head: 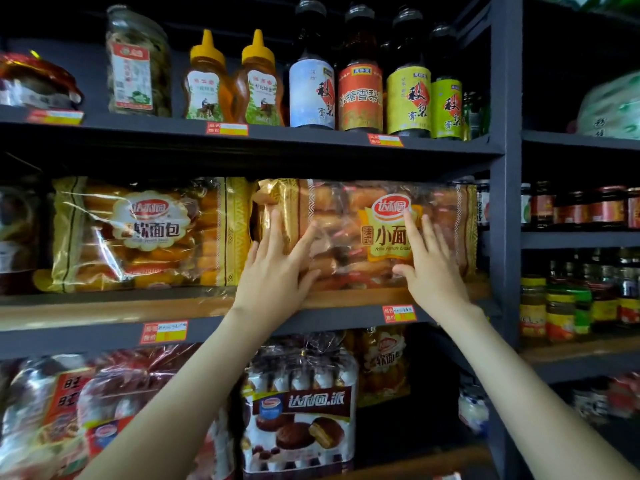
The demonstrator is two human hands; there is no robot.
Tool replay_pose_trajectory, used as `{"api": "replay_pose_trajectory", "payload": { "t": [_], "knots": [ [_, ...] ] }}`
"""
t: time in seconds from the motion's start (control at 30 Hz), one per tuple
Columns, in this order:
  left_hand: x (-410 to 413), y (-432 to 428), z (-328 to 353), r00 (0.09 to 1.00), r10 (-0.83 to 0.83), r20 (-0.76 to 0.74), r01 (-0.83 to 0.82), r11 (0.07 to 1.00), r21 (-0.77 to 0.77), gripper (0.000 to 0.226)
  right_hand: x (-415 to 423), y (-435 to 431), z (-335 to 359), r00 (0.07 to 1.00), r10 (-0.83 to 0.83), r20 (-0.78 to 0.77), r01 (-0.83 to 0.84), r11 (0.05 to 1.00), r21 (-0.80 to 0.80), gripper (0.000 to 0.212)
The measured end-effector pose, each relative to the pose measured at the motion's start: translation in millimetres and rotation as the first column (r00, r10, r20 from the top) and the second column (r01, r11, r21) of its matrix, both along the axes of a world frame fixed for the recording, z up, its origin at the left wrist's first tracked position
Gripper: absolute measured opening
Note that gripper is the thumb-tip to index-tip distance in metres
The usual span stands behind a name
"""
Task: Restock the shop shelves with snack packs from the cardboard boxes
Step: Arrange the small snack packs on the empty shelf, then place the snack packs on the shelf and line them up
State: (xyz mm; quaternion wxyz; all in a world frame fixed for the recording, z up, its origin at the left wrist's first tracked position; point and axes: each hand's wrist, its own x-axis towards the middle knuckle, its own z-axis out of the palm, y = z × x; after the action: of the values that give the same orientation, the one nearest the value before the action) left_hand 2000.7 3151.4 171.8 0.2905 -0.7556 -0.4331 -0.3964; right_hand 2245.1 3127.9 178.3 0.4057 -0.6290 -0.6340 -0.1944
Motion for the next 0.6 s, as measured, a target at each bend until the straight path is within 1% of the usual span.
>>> {"api": "replay_pose_trajectory", "payload": {
  "t": [0.03,0.1,0.17,0.23,0.27,0.33,0.4,0.43,0.5,0.53,0.6],
  "knots": [
    [-3.1,-1.6,-5.4,0.999,0.018,0.030,-0.019,0.999,0.033,0.069,-8.8,-5.3,-7.5,1.000,0.003,0.005,-0.003,0.998,0.068,0.079],
    [-9.4,-9.7,-19.4,0.997,0.017,0.072,-0.025,0.994,0.103,0.060,-33.7,-16.1,-28.7,0.995,0.083,0.062,-0.093,0.977,0.193,0.062],
    [-20.7,-23.7,-41.4,0.998,-0.027,0.062,0.019,0.991,0.133,0.055,-68.7,-26.7,-60.0,0.975,0.175,0.141,-0.204,0.951,0.233,0.051],
    [-39.9,-41.6,-75.9,0.993,-0.106,0.057,0.098,0.988,0.121,0.049,-109.3,-35.4,-99.2,0.944,0.267,0.194,-0.309,0.923,0.229,0.044],
    [-52.6,-52.4,-98.8,0.989,-0.138,0.061,0.133,0.988,0.075,0.046,-130.5,-40.7,-120.2,0.926,0.314,0.211,-0.356,0.911,0.209,0.041],
    [-86.0,-79.2,-151.9,0.982,-0.163,0.091,0.170,0.983,-0.071,0.045,-175.2,-53.8,-162.5,0.895,0.389,0.220,-0.421,0.899,0.124,0.039],
    [-128.4,-110.4,-206.4,0.982,-0.134,0.137,0.168,0.944,-0.285,0.051,-220.0,-69.7,-205.8,0.854,0.482,0.197,-0.493,0.870,0.007,0.041],
    [-152.2,-127.9,-232.7,0.982,-0.096,0.163,0.155,0.903,-0.401,0.052,-243.5,-80.0,-226.5,0.830,0.533,0.165,-0.530,0.845,-0.064,0.040],
    [-202.0,-162.5,-279.6,0.977,0.014,0.213,0.119,0.793,-0.597,0.051,-290.8,-102.9,-265.0,0.794,0.604,0.067,-0.578,0.785,-0.222,0.037],
    [-226.2,-179.7,-300.3,0.974,0.080,0.213,0.088,0.730,-0.678,0.051,-313.7,-114.6,-285.0,0.782,0.622,0.031,-0.589,0.755,-0.290,0.035],
    [-273.7,-212.6,-337.4,0.967,0.196,0.162,0.013,0.599,-0.801,0.052,-356.9,-137.5,-323.1,0.755,0.656,-0.012,-0.606,0.689,-0.397,0.031]
  ]
}}
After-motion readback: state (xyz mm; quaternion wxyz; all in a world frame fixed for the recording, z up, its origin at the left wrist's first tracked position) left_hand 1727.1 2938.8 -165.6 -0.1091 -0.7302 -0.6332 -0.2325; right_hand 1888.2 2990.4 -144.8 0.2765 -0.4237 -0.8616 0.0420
